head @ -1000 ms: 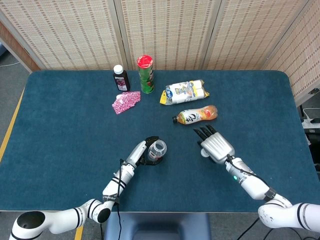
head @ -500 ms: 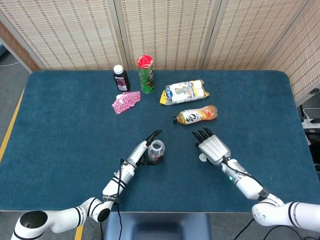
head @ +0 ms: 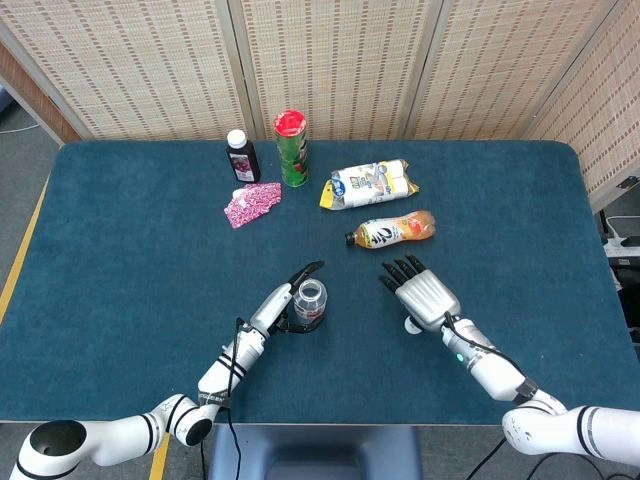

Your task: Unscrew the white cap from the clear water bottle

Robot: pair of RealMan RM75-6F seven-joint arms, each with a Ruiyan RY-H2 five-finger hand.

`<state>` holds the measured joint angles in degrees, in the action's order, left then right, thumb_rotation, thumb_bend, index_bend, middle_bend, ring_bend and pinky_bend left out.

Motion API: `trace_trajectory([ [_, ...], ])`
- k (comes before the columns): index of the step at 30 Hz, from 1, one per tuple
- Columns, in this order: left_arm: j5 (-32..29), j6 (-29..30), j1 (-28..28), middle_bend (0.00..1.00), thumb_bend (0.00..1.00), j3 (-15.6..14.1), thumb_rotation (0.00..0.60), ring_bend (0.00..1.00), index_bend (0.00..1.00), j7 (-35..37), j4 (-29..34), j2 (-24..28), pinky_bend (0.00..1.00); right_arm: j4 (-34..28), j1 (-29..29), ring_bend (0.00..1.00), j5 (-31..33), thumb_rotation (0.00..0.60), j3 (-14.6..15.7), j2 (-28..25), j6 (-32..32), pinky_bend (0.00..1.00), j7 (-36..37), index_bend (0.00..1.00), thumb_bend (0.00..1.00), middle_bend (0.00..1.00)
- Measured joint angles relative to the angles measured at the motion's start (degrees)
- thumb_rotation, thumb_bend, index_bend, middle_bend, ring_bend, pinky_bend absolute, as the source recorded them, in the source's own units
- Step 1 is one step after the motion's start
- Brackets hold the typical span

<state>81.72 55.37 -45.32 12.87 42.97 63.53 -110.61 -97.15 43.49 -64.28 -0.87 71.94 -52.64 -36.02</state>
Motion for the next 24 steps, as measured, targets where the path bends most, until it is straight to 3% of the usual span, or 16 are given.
trace_trajectory([
  [9,3.0,5.0,1.7,0.0,0.34,-2.3,0.6,0.0,0.0,-1.2,2.7,2.2,0.0,-4.0,-1.3,0.0,-1.3,0.6,-0.8,-4.8,-1.2,0.0,4.4,0.0,0.18,0.0],
  [16,3.7,8.0,3.0,0.0,0.34,-2.7,0.6,0.0,0.0,-6.6,4.5,4.4,0.0,-8.1,-4.5,0.0,-5.5,0.6,-0.6,-10.1,-4.0,0.0,11.6,0.0,0.18,0.0],
  [24,5.9,13.4,7.2,0.0,0.34,-5.7,0.6,0.0,0.0,-11.9,6.7,11.8,0.0,-12.0,-13.6,0.0,-15.6,0.6,2.4,-16.1,-15.1,0.0,19.9,0.0,0.17,0.0],
])
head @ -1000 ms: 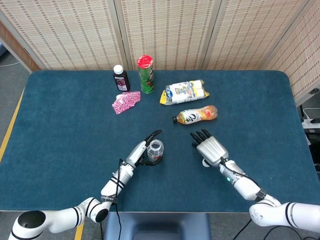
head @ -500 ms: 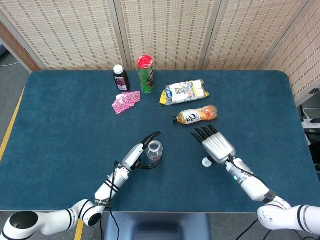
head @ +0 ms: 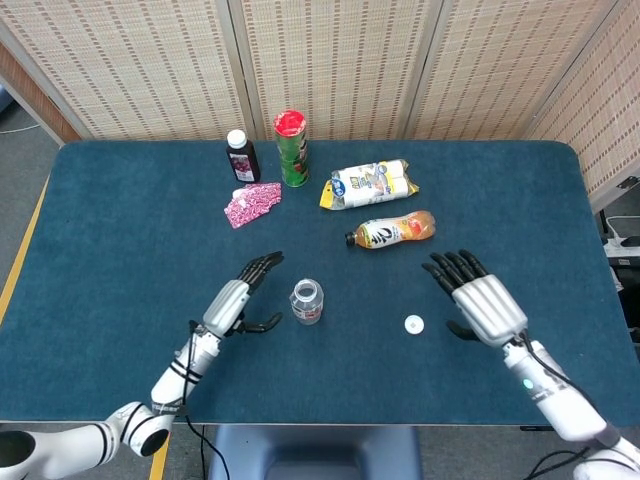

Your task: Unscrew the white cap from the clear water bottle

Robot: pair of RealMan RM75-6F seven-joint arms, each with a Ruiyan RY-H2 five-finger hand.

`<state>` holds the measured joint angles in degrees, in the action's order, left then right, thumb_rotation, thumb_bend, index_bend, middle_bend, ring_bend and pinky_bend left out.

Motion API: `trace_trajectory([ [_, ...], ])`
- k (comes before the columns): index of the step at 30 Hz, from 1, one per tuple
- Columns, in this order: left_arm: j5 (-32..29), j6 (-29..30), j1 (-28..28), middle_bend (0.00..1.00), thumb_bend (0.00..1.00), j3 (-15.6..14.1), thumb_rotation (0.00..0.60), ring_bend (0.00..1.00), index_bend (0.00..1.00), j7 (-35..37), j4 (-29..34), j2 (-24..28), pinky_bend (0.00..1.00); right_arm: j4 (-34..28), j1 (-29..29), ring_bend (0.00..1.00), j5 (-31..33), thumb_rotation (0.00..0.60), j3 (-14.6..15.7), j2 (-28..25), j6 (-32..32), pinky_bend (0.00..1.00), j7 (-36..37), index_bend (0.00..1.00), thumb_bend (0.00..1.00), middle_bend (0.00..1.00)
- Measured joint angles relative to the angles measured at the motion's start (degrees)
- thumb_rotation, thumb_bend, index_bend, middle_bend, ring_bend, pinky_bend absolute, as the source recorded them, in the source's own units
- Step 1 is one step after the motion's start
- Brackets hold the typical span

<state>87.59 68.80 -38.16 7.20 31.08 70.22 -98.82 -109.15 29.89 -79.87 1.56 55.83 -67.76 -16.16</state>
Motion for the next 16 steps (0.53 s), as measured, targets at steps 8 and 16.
trace_trajectory([
  [8,6.7,13.6,11.1,0.0,0.35,-10.1,0.6,0.0,0.0,-13.3,2.9,11.7,0.0,5.3,-15.4,0.0,-5.6,0.6,4.0,2.8,-18.0,0.0,1.6,0.0,0.18,0.0],
  [16,8.9,25.1,22.7,0.0,0.37,-14.4,0.6,0.0,0.0,-28.5,0.9,15.1,0.0,14.7,-22.1,0.0,-10.5,0.6,4.8,10.0,-25.6,0.0,3.1,0.0,0.17,0.0],
])
